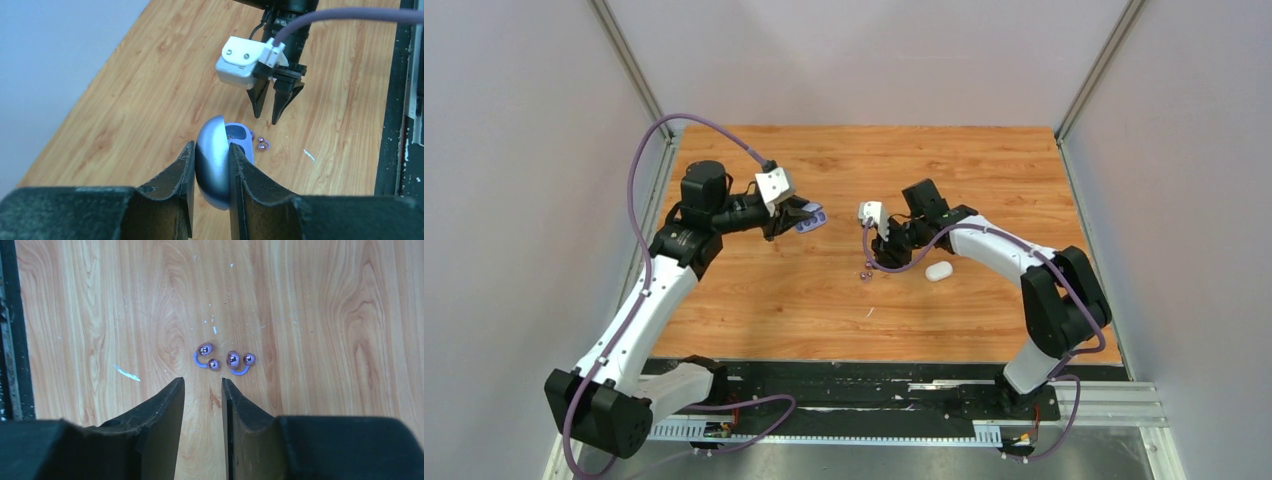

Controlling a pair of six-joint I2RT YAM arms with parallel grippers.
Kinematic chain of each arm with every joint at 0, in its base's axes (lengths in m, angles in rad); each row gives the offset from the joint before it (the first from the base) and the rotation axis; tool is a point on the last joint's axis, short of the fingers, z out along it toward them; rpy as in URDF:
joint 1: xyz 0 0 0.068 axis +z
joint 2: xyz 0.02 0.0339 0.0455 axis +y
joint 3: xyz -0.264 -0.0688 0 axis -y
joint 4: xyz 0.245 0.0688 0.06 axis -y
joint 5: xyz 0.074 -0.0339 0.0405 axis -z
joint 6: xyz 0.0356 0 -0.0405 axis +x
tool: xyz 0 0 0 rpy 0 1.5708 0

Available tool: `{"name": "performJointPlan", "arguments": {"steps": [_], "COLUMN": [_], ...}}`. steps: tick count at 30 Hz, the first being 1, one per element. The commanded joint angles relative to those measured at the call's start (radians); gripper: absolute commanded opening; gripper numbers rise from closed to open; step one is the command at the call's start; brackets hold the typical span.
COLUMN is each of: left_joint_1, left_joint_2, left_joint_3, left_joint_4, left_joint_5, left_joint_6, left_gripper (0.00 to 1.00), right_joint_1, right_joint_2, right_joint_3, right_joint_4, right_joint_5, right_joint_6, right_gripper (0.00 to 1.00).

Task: Insert the wireless bluetooth earbuds into the charging case
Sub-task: Pick up the earbud from the center of the board.

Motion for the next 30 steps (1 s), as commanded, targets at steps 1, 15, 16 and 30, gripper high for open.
{"name": "performJointPlan", "arguments": {"steps": [1,15,16,30], "left_joint_1": [0.000,0.000,0.001,0.002], "left_joint_2": [0.024,0.036,0.039,0.060], "left_joint_3": [0.064,0.090,0.097,0.133], "left_joint_4": [-0.005,-0.083,-0.097,-0.150], "left_joint_5": [-0.035,-0.075,-0.077,-0.093], "left_joint_6": [-0.108,-0.088,-0.081,-0.053], "left_gripper": [0.00,0.00,0.00,0.00], "right_joint_1": [0.008,0.008,0.008,0.019], "right_joint_2": [0.062,0.172,0.177,0.170], "right_joint_3": [0.005,0.051,0.051,0.060], "right_joint_4": [-0.006,0.056,0.056,-0.027], "right_joint_5": [-0.033,-0.016,-0.019,-0.153], "right_joint_6": [-0.192,-0.307,-0.324,-0.573], "right_gripper": [0.33,0.36,0.37,0.38]}}
